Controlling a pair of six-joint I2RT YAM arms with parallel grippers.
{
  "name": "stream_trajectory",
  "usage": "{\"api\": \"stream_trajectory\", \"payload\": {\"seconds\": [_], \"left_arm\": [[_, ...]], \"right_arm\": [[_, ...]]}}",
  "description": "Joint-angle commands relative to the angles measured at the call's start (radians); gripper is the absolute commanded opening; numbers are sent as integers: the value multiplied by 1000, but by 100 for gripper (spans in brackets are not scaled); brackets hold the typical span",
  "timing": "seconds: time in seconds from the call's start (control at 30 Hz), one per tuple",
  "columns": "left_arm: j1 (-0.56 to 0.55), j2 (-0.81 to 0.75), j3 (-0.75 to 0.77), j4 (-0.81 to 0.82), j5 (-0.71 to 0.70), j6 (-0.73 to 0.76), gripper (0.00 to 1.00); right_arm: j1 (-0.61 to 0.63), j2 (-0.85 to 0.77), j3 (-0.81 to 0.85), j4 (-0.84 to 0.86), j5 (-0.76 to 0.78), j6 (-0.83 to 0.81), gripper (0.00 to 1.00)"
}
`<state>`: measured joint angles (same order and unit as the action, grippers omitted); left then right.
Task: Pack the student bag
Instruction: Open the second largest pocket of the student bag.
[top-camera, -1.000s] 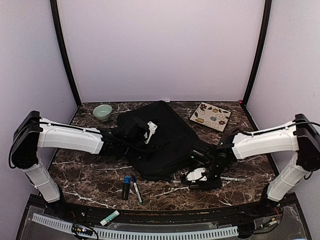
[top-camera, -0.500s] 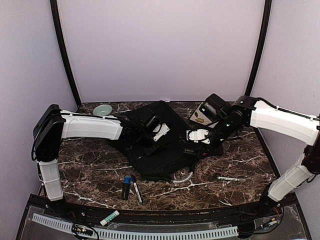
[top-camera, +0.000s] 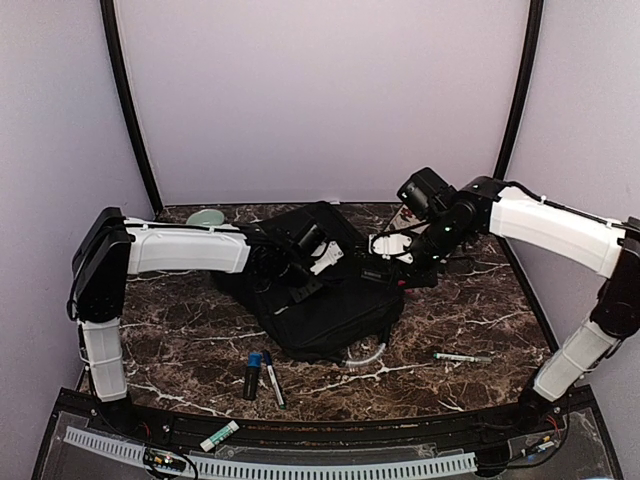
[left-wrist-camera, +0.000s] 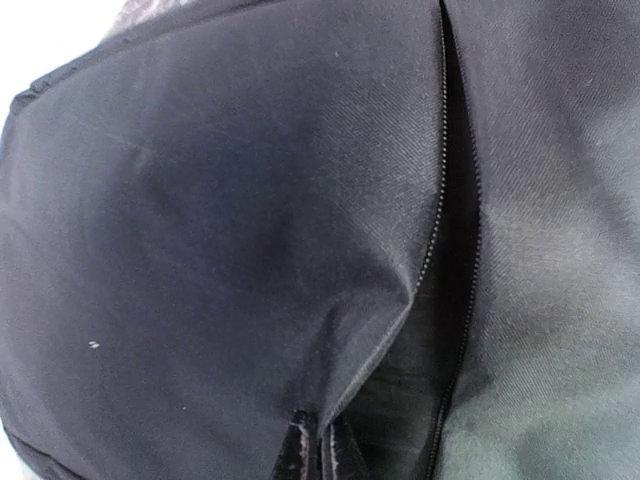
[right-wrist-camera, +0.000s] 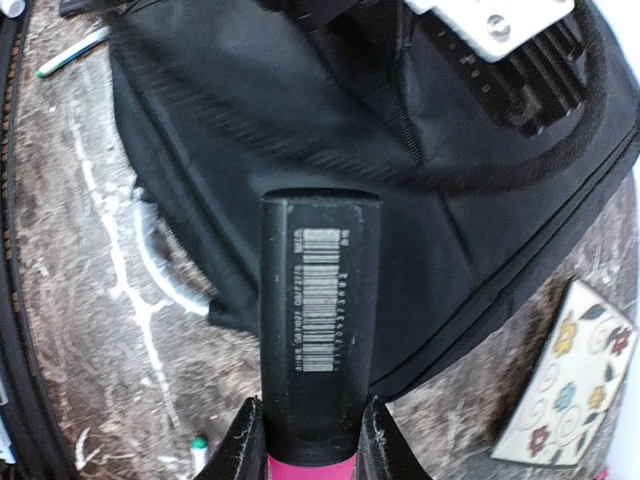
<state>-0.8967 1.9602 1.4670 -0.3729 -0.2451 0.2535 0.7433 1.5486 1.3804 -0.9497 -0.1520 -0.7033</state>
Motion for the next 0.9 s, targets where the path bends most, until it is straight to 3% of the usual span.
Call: {"api": "stream_trajectory", "payload": {"seconds": [0.0,0.13,0.67,0.87], "left_arm": [[20,-133,10,109,-66,23,0],[38,-193,-14,152,-18,-2,0],[166,-268,-30,241,407,-182,0],[194,-272,-24,245,487,-212,0]], "right_arm": [[-4,64,85,81,46,-85,8],[8,126,152,103,45,-132,9],[157,229,81,435,329,-330,9],[175,286,60,577,373,-388,9]]}}
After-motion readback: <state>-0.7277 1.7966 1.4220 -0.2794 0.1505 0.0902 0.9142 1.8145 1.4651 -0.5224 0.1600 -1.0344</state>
